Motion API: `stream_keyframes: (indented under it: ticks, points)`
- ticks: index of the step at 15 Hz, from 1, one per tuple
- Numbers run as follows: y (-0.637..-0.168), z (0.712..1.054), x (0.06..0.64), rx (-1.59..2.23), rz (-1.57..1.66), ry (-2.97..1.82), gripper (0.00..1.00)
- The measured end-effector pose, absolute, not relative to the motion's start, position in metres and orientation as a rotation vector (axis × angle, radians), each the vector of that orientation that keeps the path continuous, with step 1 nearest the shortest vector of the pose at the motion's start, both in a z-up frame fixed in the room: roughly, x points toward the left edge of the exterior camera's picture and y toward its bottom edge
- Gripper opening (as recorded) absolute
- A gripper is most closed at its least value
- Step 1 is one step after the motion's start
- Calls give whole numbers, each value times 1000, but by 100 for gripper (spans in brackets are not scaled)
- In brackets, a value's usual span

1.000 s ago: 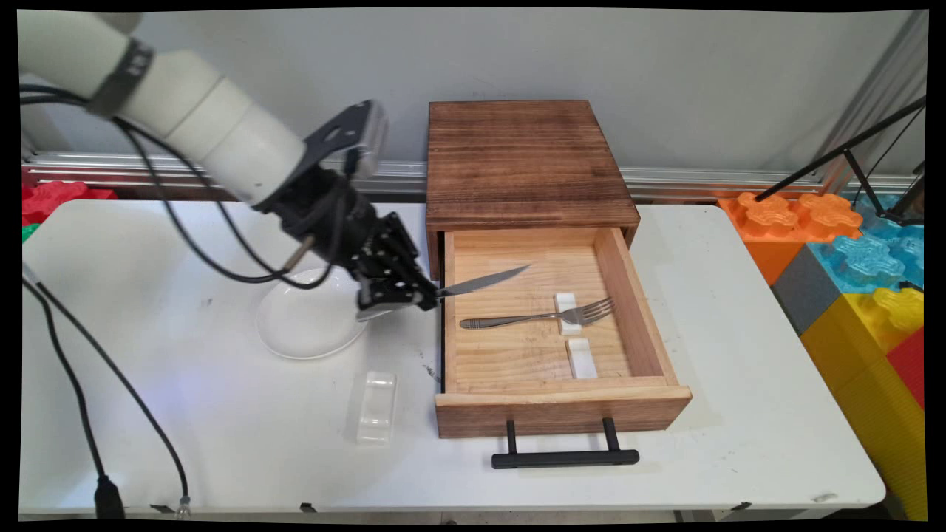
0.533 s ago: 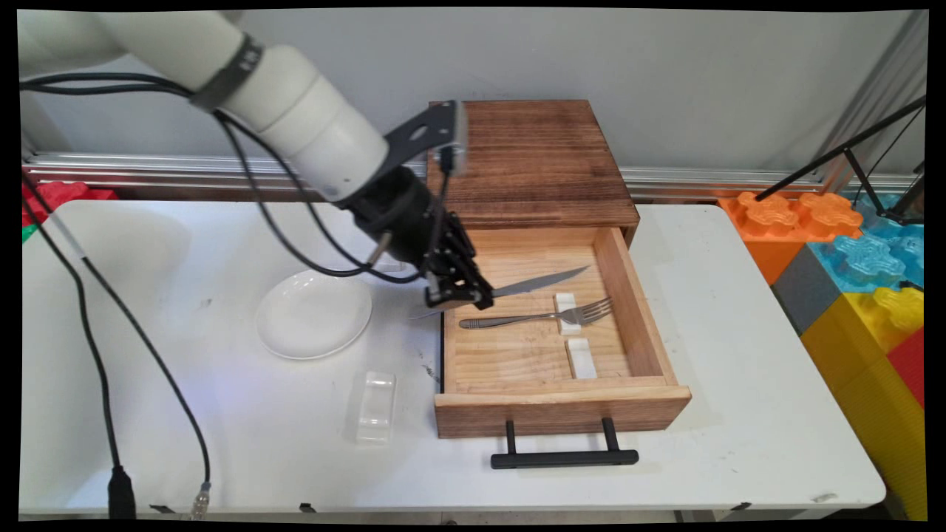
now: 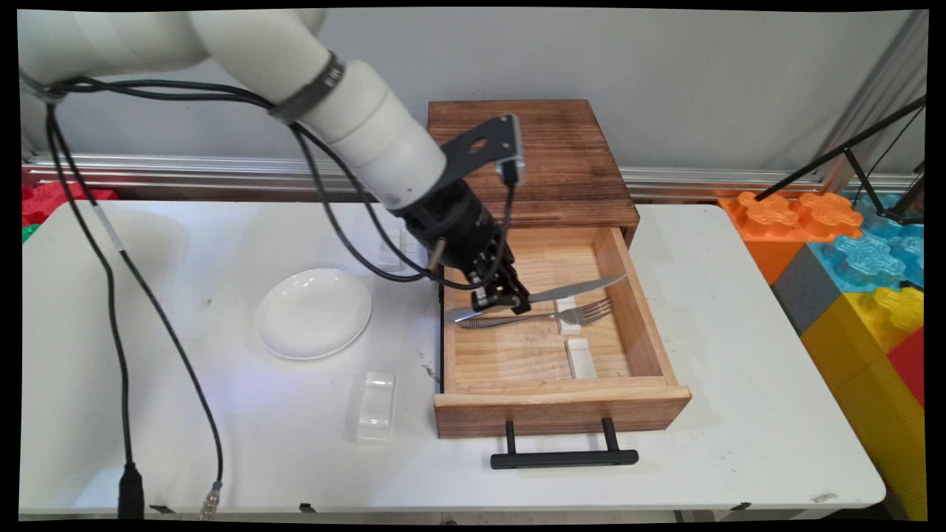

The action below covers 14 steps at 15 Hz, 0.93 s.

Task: Place the picked object into the drawer

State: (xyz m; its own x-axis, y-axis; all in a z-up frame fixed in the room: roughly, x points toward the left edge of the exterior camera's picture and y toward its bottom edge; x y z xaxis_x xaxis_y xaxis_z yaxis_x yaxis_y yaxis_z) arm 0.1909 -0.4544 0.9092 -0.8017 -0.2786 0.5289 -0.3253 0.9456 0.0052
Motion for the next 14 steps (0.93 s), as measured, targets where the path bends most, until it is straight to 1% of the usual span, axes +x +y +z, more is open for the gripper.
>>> stream_keyframes:
  ticks: [5, 8, 14]
  points:
    - [-466, 891, 169, 447, 102, -2556, 0]
    - [-471, 874, 159, 463, 94, -2562, 0]
    - [-473, 844, 153, 485, 82, -2582, 0]
